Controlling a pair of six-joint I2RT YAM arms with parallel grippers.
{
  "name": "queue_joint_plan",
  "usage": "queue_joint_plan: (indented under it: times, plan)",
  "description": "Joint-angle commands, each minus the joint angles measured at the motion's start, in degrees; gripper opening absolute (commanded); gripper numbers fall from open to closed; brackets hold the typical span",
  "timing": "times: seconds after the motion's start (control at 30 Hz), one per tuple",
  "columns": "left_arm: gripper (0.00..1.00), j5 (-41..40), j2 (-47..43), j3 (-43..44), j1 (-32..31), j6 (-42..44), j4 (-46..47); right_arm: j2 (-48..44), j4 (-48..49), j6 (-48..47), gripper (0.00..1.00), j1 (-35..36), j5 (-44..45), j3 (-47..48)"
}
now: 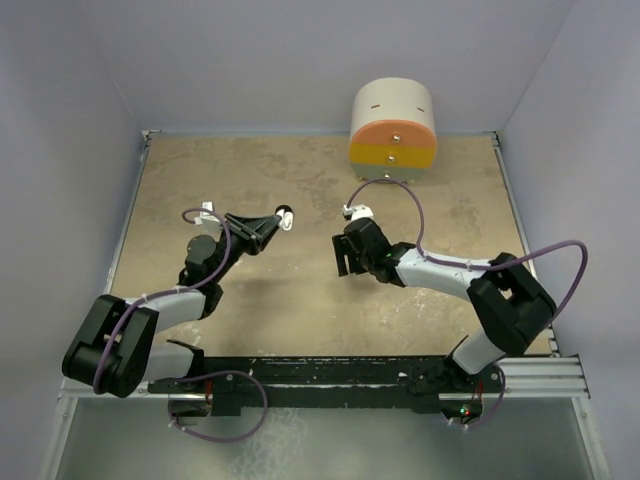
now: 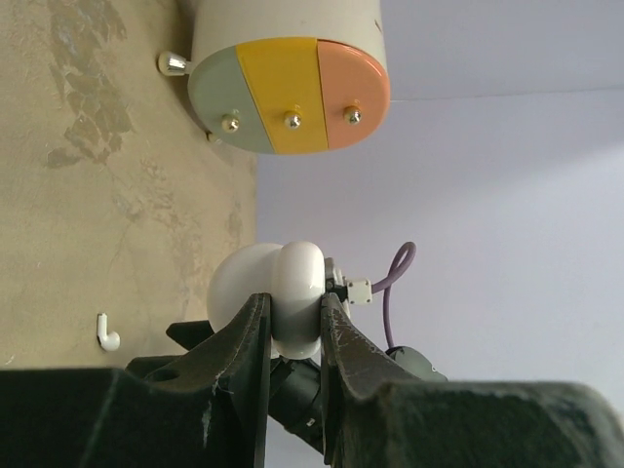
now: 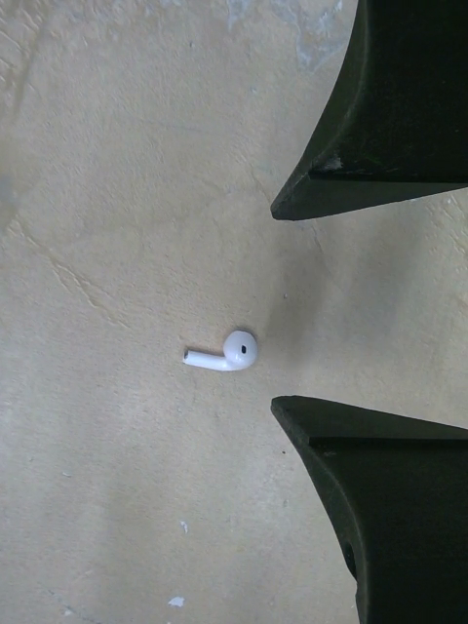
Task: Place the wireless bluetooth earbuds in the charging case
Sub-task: Pick up the earbud from the center of the board.
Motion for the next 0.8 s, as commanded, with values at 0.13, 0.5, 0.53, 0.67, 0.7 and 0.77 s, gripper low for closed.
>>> queue_joint_plan:
  times: [0.13,0.5,0.53,0.67,0.7,0.77]
  plan:
    - [0.0,1.0,-0.5,-0.5,0.5,0.4,1.9,3.3,1.1,3.2,0.74,1.4,3.3,0.2]
    - [0.0,1.2,1.3,-0.6,0.7,0.5,3.1,5.2,6.0,0.0,0.74,1.5,-0.9,1.1]
    - [0.0,1.2,1.3,-0.7,0.7,0.5,3.2,5.8,6.5,-0.4,0.74,1.5,-1.5,1.4]
    - [0.0,1.3,1.3,-0.9,1.0,0.5,3.2,8.1,7.8,-1.6,0.74,1.5,-2.6,3.0]
    - [0.0,1.3,1.2,-1.0,1.1,0.5,3.2,8.6,8.0,-1.7,0.74,1.4,-2.8,3.4]
    - [0.0,1.3,1.2,-1.0,1.1,0.5,3.2,9.5,8.4,-2.3,0.74,1.5,-3.1,4.1]
